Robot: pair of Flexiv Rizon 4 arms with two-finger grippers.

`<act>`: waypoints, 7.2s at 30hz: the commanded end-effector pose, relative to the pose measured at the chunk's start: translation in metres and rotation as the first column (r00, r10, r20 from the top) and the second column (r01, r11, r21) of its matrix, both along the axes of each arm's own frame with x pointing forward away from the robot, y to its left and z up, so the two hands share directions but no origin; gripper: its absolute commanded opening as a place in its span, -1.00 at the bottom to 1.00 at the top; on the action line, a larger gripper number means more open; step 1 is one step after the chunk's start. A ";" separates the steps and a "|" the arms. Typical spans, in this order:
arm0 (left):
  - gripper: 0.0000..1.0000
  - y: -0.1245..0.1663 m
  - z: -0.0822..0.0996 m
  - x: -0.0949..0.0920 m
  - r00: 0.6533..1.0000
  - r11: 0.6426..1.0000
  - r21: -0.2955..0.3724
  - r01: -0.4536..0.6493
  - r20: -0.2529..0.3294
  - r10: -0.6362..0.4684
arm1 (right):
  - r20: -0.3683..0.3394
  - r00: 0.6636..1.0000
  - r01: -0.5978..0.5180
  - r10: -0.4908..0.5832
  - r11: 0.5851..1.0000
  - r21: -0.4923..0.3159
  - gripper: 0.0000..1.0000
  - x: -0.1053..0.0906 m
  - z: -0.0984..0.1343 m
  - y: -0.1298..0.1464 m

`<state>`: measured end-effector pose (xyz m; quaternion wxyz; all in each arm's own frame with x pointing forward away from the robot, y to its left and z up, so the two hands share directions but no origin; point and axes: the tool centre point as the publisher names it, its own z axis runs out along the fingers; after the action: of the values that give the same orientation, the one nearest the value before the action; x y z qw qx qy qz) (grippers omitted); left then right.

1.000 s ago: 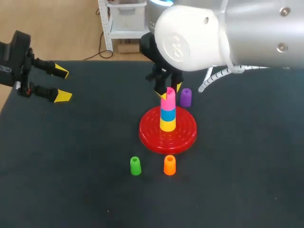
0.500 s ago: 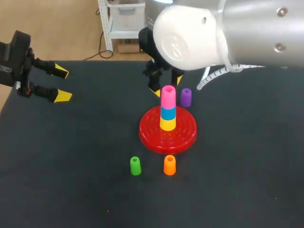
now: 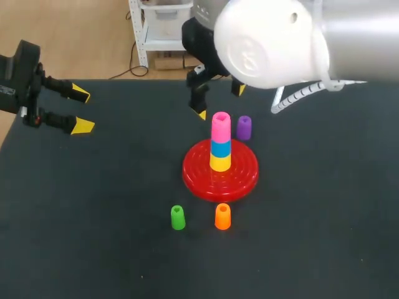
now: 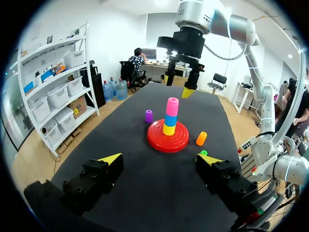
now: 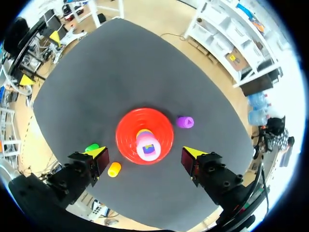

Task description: Pick up and stack the cylinders on the red base in this order: pink,purple,orange,green

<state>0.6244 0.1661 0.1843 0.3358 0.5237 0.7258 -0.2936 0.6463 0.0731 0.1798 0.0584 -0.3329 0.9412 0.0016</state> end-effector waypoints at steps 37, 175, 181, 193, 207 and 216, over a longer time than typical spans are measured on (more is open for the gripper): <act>1.00 0.000 -0.001 0.000 1.000 1.000 -0.002 0.000 0.003 0.000 | -0.173 0.852 0.471 -0.494 0.868 -0.158 1.00 0.101 -0.133 -0.067; 1.00 0.000 -0.001 0.000 1.000 1.000 -0.002 0.000 0.003 0.000 | -0.191 0.974 0.124 -0.121 0.992 0.001 -1.00 0.061 0.050 -0.020; 1.00 0.000 -0.001 0.000 1.000 1.000 -0.002 0.000 0.003 0.000 | -0.163 0.986 0.013 -0.017 0.999 -0.031 -1.00 0.036 0.055 -0.011; 1.00 0.000 -0.001 0.000 1.000 1.000 -0.002 0.000 0.003 0.000 | -0.189 0.982 -0.013 0.010 1.000 -0.017 -1.00 0.009 0.044 -0.015; 1.00 0.000 -0.001 0.000 1.000 1.000 -0.002 0.000 0.003 0.000 | -0.198 0.980 -0.001 -0.001 1.000 -0.009 -1.00 0.010 0.042 -0.016; 1.00 0.000 -0.001 0.000 1.000 1.000 -0.002 0.000 0.003 0.000 | -0.198 0.980 -0.001 -0.001 1.000 -0.009 -1.00 0.010 0.042 -0.016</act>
<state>0.6244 0.1661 0.1843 0.3358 0.5236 0.7258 -0.2936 0.6611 0.0603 0.2230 -0.0533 -0.3324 0.9413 0.0259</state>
